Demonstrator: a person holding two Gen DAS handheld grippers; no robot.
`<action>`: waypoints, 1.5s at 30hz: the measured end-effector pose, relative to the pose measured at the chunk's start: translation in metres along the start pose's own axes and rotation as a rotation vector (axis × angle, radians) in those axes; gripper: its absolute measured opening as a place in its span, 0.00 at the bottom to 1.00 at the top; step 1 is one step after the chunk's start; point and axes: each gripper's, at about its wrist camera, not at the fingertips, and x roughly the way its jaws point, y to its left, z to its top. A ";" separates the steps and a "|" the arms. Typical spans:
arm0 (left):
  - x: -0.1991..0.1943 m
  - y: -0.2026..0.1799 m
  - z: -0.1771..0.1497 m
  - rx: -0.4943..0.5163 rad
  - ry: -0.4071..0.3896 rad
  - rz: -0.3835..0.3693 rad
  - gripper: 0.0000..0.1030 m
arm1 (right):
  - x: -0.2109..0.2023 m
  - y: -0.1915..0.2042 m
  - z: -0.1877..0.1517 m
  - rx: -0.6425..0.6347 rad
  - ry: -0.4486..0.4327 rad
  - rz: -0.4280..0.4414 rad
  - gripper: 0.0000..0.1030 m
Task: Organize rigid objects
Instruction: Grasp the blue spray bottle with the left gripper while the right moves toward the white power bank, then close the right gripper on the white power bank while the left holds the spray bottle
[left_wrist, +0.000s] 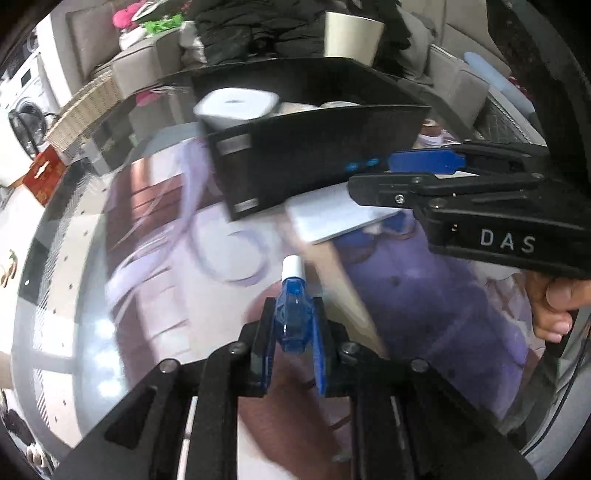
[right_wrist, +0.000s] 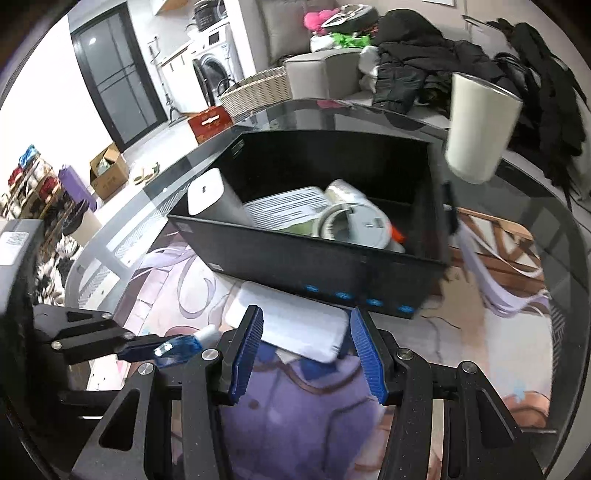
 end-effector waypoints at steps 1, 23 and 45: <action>0.001 0.004 -0.001 -0.005 0.000 0.000 0.15 | 0.004 0.004 0.001 -0.012 0.002 0.000 0.50; -0.002 0.019 -0.003 -0.036 0.006 0.007 0.15 | 0.040 0.036 0.011 -0.208 0.085 -0.008 0.56; -0.003 0.026 -0.004 -0.065 0.010 -0.026 0.15 | 0.043 0.058 0.017 -0.326 0.119 0.017 0.68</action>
